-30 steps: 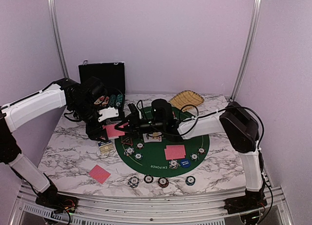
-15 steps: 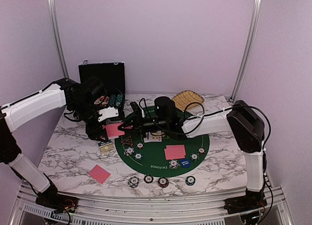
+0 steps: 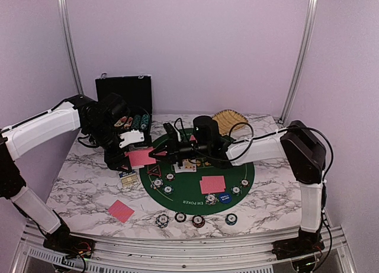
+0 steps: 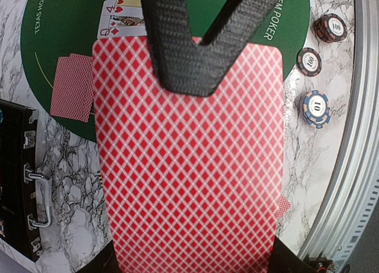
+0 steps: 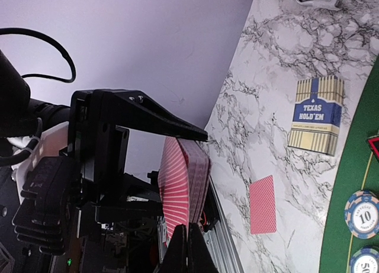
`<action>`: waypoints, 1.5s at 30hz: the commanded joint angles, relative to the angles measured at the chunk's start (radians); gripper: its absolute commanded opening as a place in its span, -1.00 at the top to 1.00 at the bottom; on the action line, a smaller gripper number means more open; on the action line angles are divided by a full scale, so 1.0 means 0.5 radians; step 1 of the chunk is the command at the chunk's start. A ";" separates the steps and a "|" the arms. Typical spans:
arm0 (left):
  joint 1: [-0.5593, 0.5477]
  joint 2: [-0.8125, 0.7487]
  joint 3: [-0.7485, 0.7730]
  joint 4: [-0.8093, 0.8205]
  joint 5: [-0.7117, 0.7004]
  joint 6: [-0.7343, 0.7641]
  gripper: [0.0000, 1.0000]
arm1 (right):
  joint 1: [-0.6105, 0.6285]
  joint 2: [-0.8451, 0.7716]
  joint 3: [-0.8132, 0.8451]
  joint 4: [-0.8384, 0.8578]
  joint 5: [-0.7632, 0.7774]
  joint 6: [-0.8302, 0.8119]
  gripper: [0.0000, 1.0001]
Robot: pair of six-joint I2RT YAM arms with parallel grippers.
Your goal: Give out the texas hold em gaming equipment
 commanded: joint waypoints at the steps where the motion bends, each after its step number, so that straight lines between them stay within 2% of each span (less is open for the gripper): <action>1: 0.006 -0.043 0.026 -0.014 0.000 -0.007 1.00 | -0.096 -0.179 -0.074 -0.053 -0.047 -0.052 1.00; 7: 0.006 -0.049 0.014 -0.014 -0.008 -0.004 1.00 | -0.294 -0.363 -0.103 -0.497 -0.038 -0.348 1.00; 10: 0.006 -0.053 0.003 -0.013 -0.009 -0.004 1.00 | -0.389 -0.429 0.031 -0.917 0.073 -0.674 1.00; 12: 0.006 -0.054 -0.004 -0.014 -0.010 -0.002 1.00 | -0.415 -0.444 0.177 -1.315 0.282 -0.956 1.00; 14: 0.006 -0.053 -0.007 -0.014 -0.012 -0.002 1.00 | -0.407 -0.429 0.366 -1.698 0.632 -1.264 1.00; 17: 0.006 -0.051 -0.008 -0.014 -0.010 -0.001 1.00 | -0.391 -0.419 0.459 -1.926 1.049 -1.603 1.00; 19: 0.006 -0.053 -0.004 -0.013 -0.015 -0.001 1.00 | -0.352 -0.426 0.461 -1.964 1.343 -1.797 1.00; 21: 0.006 -0.051 -0.005 -0.014 -0.015 -0.003 1.00 | -0.273 -0.423 0.454 -1.975 1.774 -2.049 1.00; 24: 0.006 -0.045 -0.008 -0.014 -0.011 -0.003 1.00 | -0.112 -0.406 0.365 -1.842 2.295 -2.482 1.00; 27: 0.009 -0.042 -0.008 -0.015 -0.015 -0.006 1.00 | 0.007 -0.323 0.364 -1.787 2.618 -2.753 1.00; 31: 0.009 -0.049 -0.008 -0.014 -0.013 -0.007 1.00 | 0.068 -0.206 0.394 -1.781 2.697 -2.967 1.00; 38: 0.009 -0.065 -0.017 -0.014 -0.011 -0.010 1.00 | 0.178 -0.169 0.168 -1.486 2.796 -3.358 1.00; 45: 0.009 -0.064 -0.014 -0.014 -0.009 -0.010 1.00 | 0.217 -0.119 -0.017 -1.213 2.874 -3.598 1.00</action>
